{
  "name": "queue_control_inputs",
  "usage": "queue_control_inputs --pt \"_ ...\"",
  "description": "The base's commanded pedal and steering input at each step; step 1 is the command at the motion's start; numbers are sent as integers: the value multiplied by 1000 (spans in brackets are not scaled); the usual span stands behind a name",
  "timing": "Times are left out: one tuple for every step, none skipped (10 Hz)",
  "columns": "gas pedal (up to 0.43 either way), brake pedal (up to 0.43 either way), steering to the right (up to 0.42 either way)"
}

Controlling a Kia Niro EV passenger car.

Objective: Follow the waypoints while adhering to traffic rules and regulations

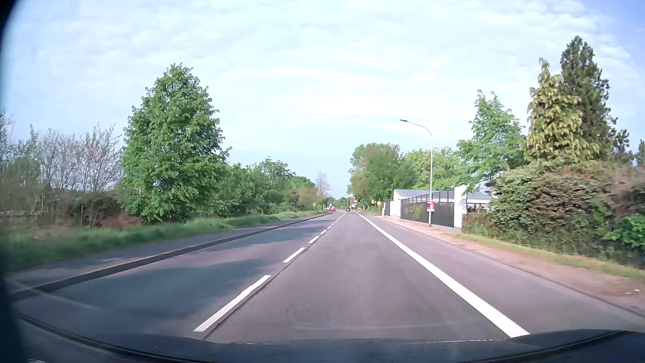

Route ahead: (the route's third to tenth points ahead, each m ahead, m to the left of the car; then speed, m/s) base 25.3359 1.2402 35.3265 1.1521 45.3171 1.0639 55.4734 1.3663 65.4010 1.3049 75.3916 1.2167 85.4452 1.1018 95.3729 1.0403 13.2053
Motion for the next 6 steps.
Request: queue_control_inputs --pt "0 0 0" --pt "0 0 1" --pt "0 0 1" --pt "0 0 1" --pt "0 0 0" --pt "8 0 1"
